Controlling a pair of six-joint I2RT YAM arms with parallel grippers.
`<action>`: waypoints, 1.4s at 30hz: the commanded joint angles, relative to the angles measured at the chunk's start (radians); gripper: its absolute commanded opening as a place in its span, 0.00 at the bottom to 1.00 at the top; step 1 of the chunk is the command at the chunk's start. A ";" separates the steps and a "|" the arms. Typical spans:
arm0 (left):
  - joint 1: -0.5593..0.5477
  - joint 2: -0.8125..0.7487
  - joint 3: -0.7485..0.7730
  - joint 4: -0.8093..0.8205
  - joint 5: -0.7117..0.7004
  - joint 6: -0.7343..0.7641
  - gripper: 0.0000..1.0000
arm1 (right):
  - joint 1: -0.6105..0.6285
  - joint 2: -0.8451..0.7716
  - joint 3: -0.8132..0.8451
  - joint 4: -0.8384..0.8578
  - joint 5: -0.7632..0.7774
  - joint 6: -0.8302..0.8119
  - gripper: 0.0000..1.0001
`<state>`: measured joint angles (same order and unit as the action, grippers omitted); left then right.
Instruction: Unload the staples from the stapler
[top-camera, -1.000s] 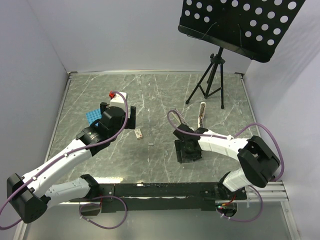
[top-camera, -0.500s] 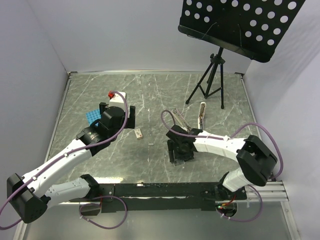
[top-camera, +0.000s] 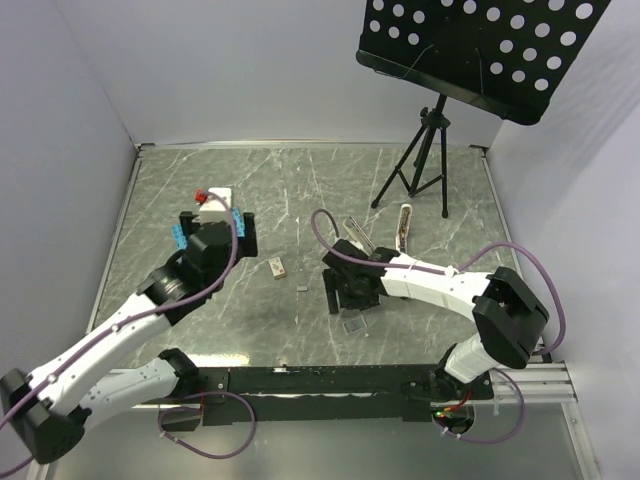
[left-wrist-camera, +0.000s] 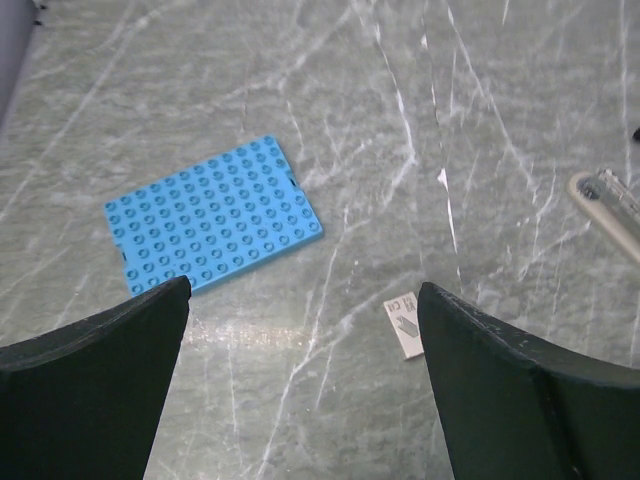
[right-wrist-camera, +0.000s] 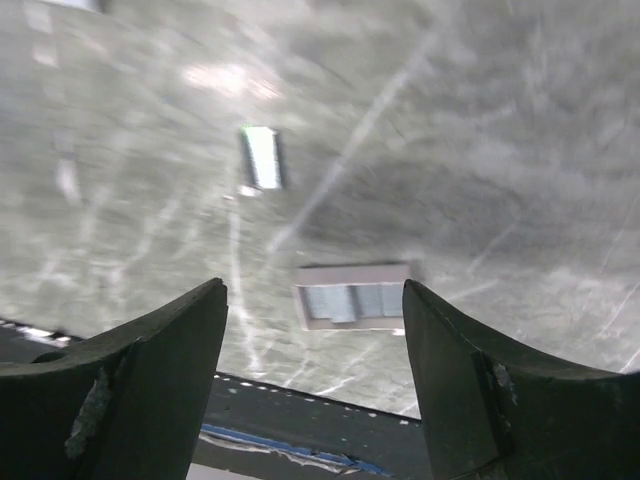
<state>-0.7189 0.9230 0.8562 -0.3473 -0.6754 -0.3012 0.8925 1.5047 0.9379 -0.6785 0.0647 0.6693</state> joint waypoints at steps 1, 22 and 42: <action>-0.004 -0.128 -0.032 0.091 -0.072 0.008 0.99 | 0.008 0.021 0.093 0.007 0.017 -0.069 0.74; -0.005 -0.165 -0.062 0.131 -0.056 0.050 0.99 | 0.010 0.232 0.185 0.099 0.000 -0.163 0.56; -0.005 -0.150 -0.054 0.120 -0.053 0.045 0.99 | 0.048 0.276 0.202 0.066 0.038 -0.168 0.32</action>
<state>-0.7204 0.7696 0.7738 -0.2520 -0.7235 -0.2661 0.9142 1.7725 1.1004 -0.5919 0.0750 0.4995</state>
